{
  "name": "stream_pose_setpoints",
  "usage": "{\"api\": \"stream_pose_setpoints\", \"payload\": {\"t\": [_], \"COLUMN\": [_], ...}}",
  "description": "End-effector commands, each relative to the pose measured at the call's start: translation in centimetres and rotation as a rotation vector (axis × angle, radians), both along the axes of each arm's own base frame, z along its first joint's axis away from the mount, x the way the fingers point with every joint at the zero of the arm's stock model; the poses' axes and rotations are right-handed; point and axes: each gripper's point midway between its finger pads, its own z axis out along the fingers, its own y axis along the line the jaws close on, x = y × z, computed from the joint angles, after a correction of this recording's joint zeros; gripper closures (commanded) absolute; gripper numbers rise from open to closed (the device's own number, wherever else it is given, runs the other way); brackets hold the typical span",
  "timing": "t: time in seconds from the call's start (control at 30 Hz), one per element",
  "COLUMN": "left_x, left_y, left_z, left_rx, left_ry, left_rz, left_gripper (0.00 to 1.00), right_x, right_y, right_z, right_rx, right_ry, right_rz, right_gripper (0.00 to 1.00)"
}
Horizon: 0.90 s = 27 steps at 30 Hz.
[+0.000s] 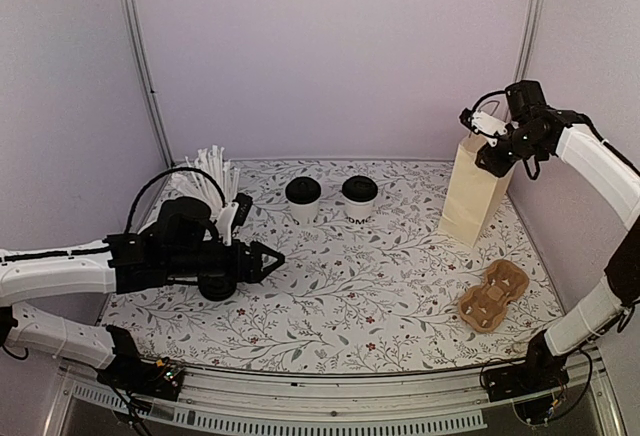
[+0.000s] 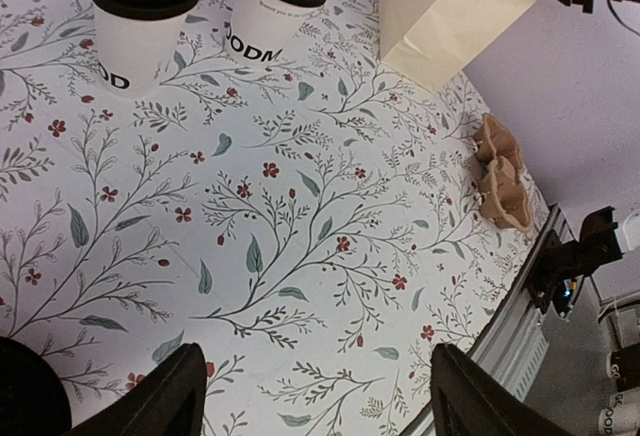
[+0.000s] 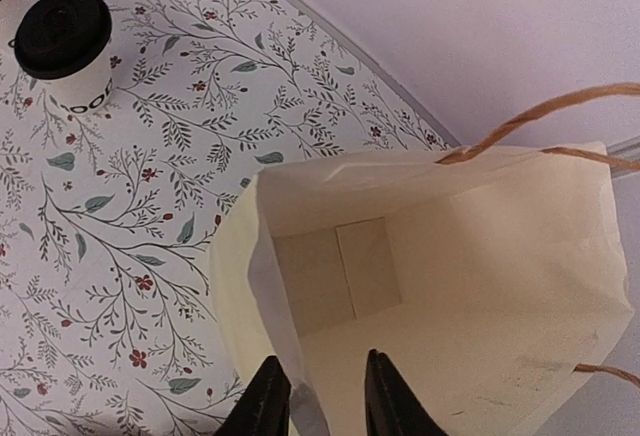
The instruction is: Pack the takeout coffee
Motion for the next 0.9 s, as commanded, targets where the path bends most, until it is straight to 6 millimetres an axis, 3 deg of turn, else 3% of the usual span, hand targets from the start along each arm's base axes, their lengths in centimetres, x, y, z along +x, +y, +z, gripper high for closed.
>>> {"api": "stream_pose_setpoints", "payload": {"t": [0.0,0.07,0.1,0.2,0.33,0.67,0.87], "left_x": [0.0,0.0,0.0,0.1,0.4,0.9,1.2], "left_y": [0.3,0.4,0.4,0.4,0.4,0.7,1.3], "left_z": [0.3,0.4,0.4,0.5,0.7,0.3,0.2], "left_rx": [-0.029,-0.032,-0.032,-0.03,-0.02,0.016,0.045], "left_ry": [-0.012,-0.016,-0.016,-0.023,-0.032,-0.037,-0.035], "left_rz": [0.005,0.009,0.01,0.013,0.013,0.031,0.043], "left_gripper": [0.21,0.21,0.21,0.21,0.21,0.21,0.21], "right_x": [-0.3,-0.7,-0.9,-2.0,-4.2,-9.5,-12.0], "right_y": [0.3,0.8,1.0,2.6,6.1,13.4,17.0], "right_z": [-0.4,-0.5,-0.3,0.8,2.5,1.0,2.1], "right_rx": [0.005,0.023,0.032,0.092,0.197,0.217,0.262], "right_ry": [0.055,0.074,0.076,0.092,0.137,0.304,0.361], "right_rz": [0.019,0.049,0.061,0.137,0.27,0.507,0.662], "right_gripper": [0.82,0.98,1.0,1.0,1.0,1.0,0.98]}}
